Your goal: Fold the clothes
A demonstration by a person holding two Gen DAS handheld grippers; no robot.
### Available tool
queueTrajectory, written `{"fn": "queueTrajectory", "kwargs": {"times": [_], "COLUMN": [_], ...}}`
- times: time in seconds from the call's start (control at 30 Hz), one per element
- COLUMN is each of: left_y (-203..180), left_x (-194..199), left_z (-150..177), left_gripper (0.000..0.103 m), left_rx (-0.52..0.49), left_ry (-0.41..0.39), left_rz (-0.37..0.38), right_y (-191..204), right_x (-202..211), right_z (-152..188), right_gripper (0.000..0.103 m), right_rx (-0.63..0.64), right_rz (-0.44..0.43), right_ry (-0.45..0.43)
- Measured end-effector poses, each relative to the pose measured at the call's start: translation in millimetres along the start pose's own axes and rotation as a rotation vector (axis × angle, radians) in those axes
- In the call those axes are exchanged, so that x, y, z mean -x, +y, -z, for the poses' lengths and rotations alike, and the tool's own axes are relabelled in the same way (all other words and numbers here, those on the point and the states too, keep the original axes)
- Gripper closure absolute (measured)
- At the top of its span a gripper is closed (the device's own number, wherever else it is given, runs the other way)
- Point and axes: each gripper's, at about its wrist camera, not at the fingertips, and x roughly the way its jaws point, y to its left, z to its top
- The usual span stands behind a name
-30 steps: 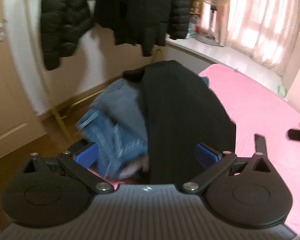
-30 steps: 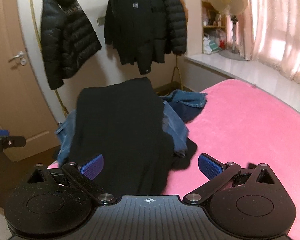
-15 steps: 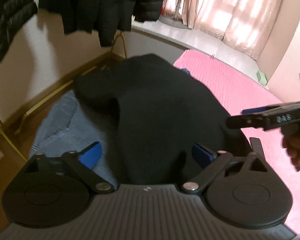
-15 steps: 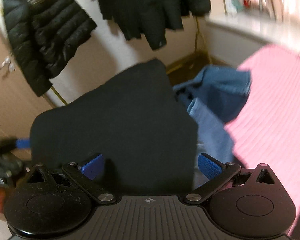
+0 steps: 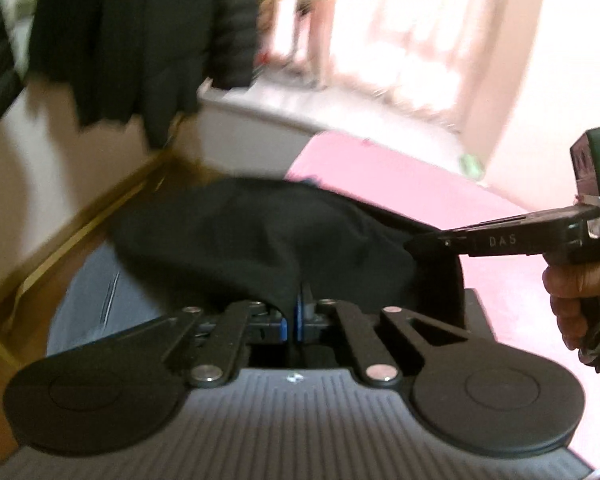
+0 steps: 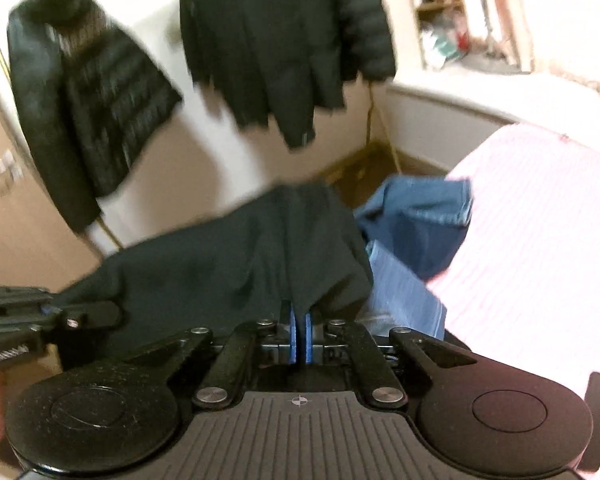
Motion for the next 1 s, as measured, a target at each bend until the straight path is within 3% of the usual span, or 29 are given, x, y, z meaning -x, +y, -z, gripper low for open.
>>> {"fn": "queueTrajectory", "kwargs": {"times": [0.1, 0.2, 0.33, 0.5, 0.63, 0.77, 0.83, 0.9, 0.93, 0.97, 1.0], "left_y": [-45, -101, -200, -347, -470, -589, -627, -643, -646, -646, -638], "left_x": [34, 70, 107, 119, 101, 85, 83, 97, 103, 104, 100], "left_z": [-14, -15, 8, 84, 180, 299, 356, 391, 402, 403, 401], "left_gripper": [0.102, 0.102, 0.102, 0.102, 0.102, 0.102, 0.1, 0.097, 0.094, 0.089, 0.085], "left_rx": [-0.091, -0.176, -0.288, -0.418, -0.5, -0.579, -0.677, -0.755, -0.78, -0.782, -0.761], "left_ry": [-0.069, -0.116, -0.097, 0.055, 0.254, 0.504, 0.629, 0.687, 0.708, 0.71, 0.713], "left_rz": [0.083, 0.196, 0.381, 0.551, 0.638, 0.778, 0.805, 0.827, 0.832, 0.833, 0.807], "right_y": [-8, -25, -48, -91, -129, -155, -160, -162, -163, -164, -165], "right_x": [73, 162, 275, 411, 502, 547, 566, 583, 588, 586, 568], "right_z": [9, 39, 114, 260, 409, 538, 576, 594, 595, 589, 577], "right_gripper": [0.101, 0.101, 0.101, 0.101, 0.101, 0.1, 0.1, 0.1, 0.09, 0.044, 0.015], "right_rx": [-0.064, -0.131, -0.215, -0.391, -0.582, -0.733, -0.782, -0.822, -0.823, -0.808, -0.762], "right_rz": [-0.017, -0.004, 0.099, 0.236, 0.365, 0.494, 0.541, 0.561, 0.56, 0.55, 0.524], "right_ry": [-0.088, -0.155, -0.175, -0.156, -0.072, 0.167, 0.235, 0.241, 0.227, 0.214, 0.208]}}
